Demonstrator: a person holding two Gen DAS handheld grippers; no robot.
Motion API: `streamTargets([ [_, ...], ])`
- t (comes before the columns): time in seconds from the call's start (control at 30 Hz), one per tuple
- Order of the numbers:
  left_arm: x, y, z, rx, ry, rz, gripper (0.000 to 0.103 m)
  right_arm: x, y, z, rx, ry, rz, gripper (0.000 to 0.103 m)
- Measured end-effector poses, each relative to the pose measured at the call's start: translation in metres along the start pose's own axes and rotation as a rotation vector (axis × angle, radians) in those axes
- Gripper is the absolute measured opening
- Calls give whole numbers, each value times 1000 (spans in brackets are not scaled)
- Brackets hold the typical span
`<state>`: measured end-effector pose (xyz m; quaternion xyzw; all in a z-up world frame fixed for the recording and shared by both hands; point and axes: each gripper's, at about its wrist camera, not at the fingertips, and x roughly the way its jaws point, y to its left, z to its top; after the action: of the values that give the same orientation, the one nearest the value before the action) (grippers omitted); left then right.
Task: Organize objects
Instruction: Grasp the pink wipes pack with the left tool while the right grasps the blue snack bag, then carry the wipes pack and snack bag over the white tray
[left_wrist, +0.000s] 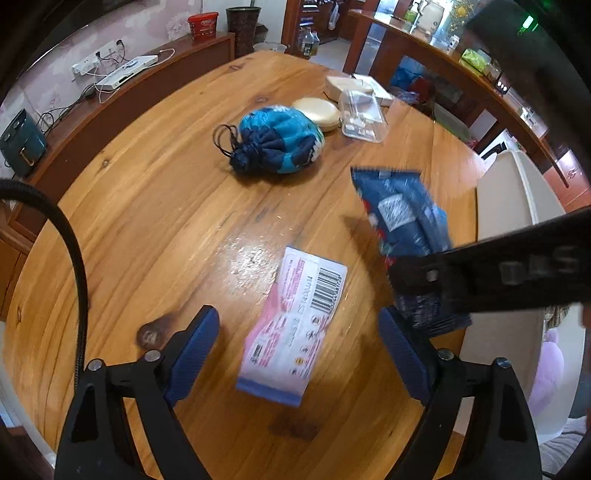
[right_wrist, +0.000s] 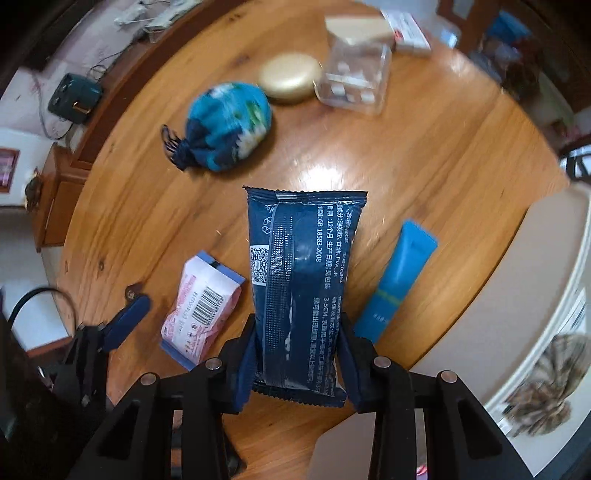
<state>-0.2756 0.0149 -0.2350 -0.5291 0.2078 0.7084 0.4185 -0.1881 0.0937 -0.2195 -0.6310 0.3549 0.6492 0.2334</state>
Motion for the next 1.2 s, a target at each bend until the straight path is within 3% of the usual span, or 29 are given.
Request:
streamTargets([
  [0.17, 12, -10, 2, 28, 32, 29, 81, -21, -6, -7, -61, -69, -5, 39],
  [0.43, 17, -17, -3, 32, 49, 84, 70, -29, -12, -14, -59, -93, 51, 38],
  [0.53, 15, -18, -4, 21, 37, 116, 53, -32, -12, -11, -62, -100, 81, 38],
  [0.57, 14, -17, -3, 10, 36, 115, 42, -35, -12, -12, -65, -101, 90, 38],
  [0.87, -8, -31, -3, -74, 5, 73, 38, -70, -22, -32, -129, -163, 151, 38],
  [1.2, -82, -74, -10, -123, -43, 28, 38, -120, -59, -66, -189, -214, 191, 38],
])
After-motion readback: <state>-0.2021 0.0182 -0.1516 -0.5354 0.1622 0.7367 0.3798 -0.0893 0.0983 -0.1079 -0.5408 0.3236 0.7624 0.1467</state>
